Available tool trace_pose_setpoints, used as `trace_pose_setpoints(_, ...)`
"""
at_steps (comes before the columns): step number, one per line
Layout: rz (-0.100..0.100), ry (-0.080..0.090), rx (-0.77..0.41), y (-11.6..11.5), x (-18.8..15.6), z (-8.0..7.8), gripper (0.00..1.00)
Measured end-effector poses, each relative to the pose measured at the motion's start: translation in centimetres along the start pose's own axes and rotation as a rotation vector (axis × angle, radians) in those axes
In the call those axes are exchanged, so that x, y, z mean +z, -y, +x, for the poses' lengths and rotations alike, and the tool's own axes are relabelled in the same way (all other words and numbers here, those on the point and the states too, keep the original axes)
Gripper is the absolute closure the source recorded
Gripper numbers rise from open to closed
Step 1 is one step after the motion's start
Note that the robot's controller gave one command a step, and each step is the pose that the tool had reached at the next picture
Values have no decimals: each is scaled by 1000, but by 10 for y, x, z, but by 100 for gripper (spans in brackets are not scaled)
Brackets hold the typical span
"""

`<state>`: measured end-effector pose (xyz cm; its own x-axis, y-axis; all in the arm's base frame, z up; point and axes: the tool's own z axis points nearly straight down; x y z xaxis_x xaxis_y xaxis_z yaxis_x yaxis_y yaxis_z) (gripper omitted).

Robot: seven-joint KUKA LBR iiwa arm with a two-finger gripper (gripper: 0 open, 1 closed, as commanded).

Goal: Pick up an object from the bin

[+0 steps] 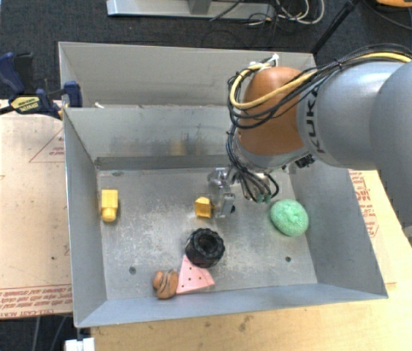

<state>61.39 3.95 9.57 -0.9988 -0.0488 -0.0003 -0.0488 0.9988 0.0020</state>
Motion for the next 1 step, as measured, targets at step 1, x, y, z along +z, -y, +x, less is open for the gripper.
trace_pose_setpoints(1, 0, 2, 0, 0, -12, -1, 100)
